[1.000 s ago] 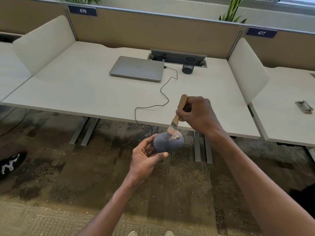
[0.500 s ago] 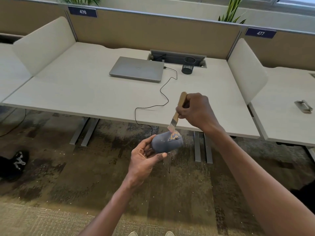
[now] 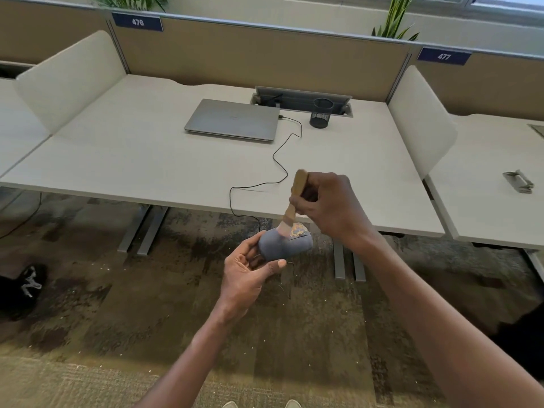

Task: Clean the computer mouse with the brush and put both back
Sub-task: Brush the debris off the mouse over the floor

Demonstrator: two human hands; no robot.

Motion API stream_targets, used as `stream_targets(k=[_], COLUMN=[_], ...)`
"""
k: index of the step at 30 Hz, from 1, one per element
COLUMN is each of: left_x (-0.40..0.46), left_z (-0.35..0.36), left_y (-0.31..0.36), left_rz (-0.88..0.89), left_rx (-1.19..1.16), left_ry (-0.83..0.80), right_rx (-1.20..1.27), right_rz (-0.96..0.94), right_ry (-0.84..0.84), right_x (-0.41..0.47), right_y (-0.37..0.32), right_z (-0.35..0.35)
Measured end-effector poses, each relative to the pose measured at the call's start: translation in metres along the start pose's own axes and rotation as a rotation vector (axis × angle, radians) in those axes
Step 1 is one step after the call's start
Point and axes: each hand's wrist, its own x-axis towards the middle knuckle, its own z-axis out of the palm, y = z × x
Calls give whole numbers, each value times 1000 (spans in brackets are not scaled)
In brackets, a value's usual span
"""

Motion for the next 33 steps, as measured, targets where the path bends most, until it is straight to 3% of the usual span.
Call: stream_targets(k=[4, 11, 17, 24, 33], left_x=[-1, 0, -2, 0, -1], left_z=[-1, -3, -5, -5, -9], left_y=[0, 3, 4, 3, 1], left_rz=[-12, 2, -3, -8, -3], left_rx=[-6, -7, -5, 8, -3], left_ry=[8, 24, 31, 25, 13], right_rx=[3, 126, 71, 158, 54], right_rz=[-37, -26, -57, -102, -54], right_ry=[68, -81, 73, -34, 107], right_x=[1, -5, -7, -17, -2], right_y=[3, 3, 7, 5, 12], right_z=[-7, -2, -4, 7, -2])
